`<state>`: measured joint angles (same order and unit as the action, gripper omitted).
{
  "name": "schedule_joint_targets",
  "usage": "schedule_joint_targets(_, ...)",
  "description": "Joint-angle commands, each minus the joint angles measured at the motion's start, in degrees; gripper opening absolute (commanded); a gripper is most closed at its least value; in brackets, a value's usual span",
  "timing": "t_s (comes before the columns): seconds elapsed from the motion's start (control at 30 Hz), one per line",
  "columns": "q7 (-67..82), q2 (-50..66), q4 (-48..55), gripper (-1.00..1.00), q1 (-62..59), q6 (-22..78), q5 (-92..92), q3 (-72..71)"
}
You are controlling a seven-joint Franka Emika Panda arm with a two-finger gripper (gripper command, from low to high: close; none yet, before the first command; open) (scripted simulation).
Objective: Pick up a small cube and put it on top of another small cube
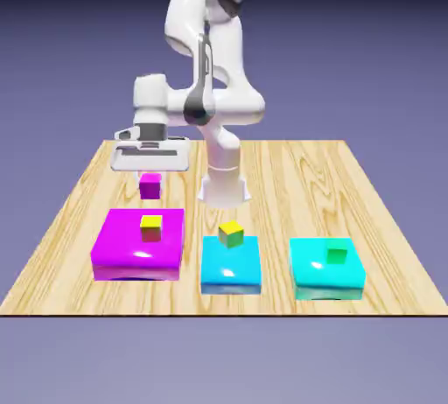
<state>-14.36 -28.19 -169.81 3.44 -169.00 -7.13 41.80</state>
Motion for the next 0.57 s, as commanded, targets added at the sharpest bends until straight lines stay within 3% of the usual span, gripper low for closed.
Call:
schedule_joint_targets(0.0,0.5,1.0,0.1,-1.0,2.1,-1.2,0.6,1.8)
schedule_joint_targets(0.37,5.5,11.0,1.5,-1.0,23.7,-12.9,6.9,20.8)
schedule_joint_targets(0.4,5.5,11.0,1.5,1.0,23.7,-12.9,6.9,20.8)
schedule_joint_targets(0.53,4.1,8.1,1.1,1.0,17.5,-9.5,5.1,15.3)
